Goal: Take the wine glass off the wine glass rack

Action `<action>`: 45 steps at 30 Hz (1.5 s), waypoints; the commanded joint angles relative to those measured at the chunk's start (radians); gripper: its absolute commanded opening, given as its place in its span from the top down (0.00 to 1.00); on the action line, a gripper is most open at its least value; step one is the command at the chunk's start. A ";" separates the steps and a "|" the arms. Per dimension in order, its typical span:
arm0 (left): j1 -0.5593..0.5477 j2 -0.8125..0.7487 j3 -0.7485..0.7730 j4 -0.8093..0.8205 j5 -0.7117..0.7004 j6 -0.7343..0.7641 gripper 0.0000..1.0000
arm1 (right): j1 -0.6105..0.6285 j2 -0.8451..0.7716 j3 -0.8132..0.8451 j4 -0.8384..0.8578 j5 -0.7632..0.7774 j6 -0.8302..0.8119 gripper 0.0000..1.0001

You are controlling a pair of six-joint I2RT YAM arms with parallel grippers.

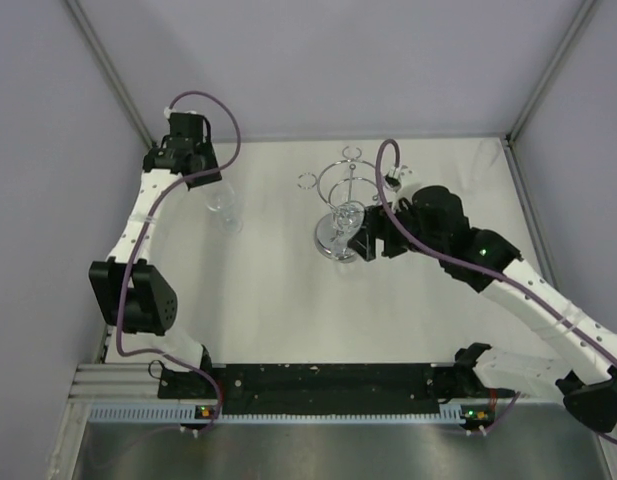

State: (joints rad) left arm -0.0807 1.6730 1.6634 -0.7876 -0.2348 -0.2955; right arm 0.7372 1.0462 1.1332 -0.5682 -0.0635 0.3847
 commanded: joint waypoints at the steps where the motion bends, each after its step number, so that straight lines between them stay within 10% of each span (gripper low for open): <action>1: 0.002 -0.128 -0.056 0.043 0.078 -0.042 0.50 | -0.039 0.021 0.025 0.068 0.018 0.089 0.24; 25: -0.039 -0.432 -0.422 0.251 0.621 -0.123 0.54 | -0.071 0.084 -0.111 0.361 0.160 0.333 0.39; 45: -0.059 -0.412 -0.473 0.271 0.658 -0.097 0.54 | -0.085 0.114 -0.107 0.401 0.123 0.367 0.89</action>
State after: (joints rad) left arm -0.1337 1.2671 1.1973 -0.5739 0.4046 -0.4038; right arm 0.6590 1.1591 1.0058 -0.2077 0.0685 0.7486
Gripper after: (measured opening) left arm 0.461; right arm 0.179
